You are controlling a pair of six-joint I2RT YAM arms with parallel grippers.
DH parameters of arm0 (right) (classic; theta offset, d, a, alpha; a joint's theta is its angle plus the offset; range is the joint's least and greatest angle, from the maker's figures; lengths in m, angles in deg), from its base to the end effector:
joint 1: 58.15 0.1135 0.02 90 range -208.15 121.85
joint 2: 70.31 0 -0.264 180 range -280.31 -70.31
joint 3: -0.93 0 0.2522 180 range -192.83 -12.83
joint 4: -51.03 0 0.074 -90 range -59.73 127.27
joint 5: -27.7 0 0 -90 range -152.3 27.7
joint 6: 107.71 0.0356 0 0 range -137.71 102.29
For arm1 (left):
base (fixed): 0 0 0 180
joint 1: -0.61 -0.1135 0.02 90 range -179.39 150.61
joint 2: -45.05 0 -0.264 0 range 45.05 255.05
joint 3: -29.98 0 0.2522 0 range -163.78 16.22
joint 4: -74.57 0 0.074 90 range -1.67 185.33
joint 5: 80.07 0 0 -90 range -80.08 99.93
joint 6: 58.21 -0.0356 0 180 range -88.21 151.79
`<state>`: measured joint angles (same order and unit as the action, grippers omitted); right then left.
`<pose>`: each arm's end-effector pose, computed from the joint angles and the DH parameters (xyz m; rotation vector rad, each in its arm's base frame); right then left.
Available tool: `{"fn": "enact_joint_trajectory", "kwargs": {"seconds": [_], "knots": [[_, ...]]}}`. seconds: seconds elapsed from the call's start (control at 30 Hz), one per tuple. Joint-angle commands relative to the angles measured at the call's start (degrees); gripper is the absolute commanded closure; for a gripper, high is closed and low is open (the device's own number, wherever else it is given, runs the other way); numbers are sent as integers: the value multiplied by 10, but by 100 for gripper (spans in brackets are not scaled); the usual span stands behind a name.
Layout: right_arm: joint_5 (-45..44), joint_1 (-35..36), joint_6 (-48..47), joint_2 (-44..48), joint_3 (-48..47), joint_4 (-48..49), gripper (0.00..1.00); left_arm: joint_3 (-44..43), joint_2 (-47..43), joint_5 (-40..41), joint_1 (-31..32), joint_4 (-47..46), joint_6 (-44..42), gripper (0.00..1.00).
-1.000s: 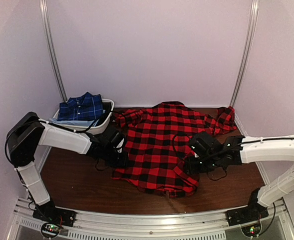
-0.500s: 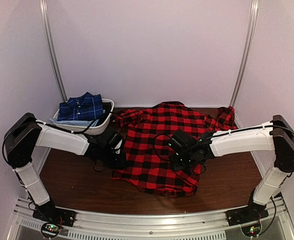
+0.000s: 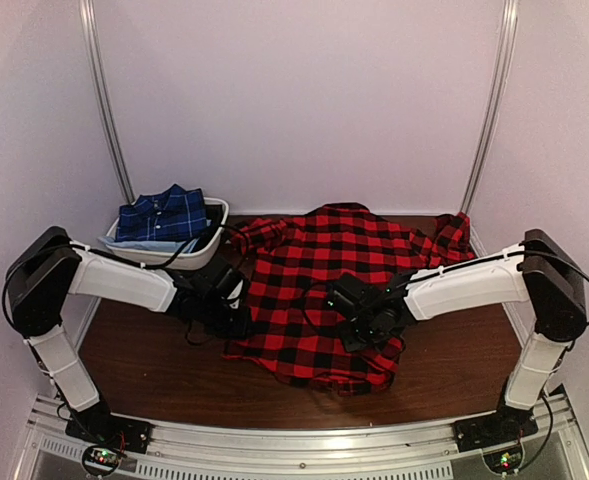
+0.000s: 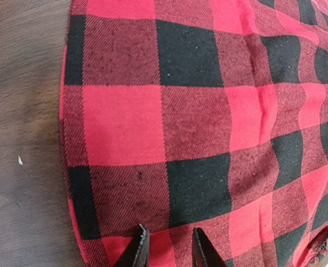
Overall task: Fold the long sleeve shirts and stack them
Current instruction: Flatten out the crumpled shirt at the center of the board.
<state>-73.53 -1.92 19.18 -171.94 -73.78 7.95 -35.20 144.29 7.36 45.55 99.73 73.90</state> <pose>0.1922 0.2749 0.1555 -0.4159 2.7252 0.1666 0.2306 -0.2324 0.1387 0.0842 2.7263 -0.5614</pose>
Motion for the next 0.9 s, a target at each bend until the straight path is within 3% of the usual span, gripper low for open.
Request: {"fn": "enact_joint_trajectory", "kwargs": {"seconds": [0.0, 0.13, 0.37, 0.7, 0.87], "knots": [[-51, 3, 36, 17, -2, -33, 77, 21, -5, 3, -5, 19, -4, 72], [-74, 3, 88, 83, 56, -65, 91, 31, -8, 5, -5, 18, -6, 72], [-57, 4, 204, 272, 200, -145, 100, 46, -11, 4, -9, 19, -11, 72], [35, 5, 317, 505, 323, -183, 98, 59, -20, 1, -15, 30, -12, 72], [32, 5, 327, 560, 304, -217, 78, 65, -22, 0, -15, 35, -11, 72]]}}
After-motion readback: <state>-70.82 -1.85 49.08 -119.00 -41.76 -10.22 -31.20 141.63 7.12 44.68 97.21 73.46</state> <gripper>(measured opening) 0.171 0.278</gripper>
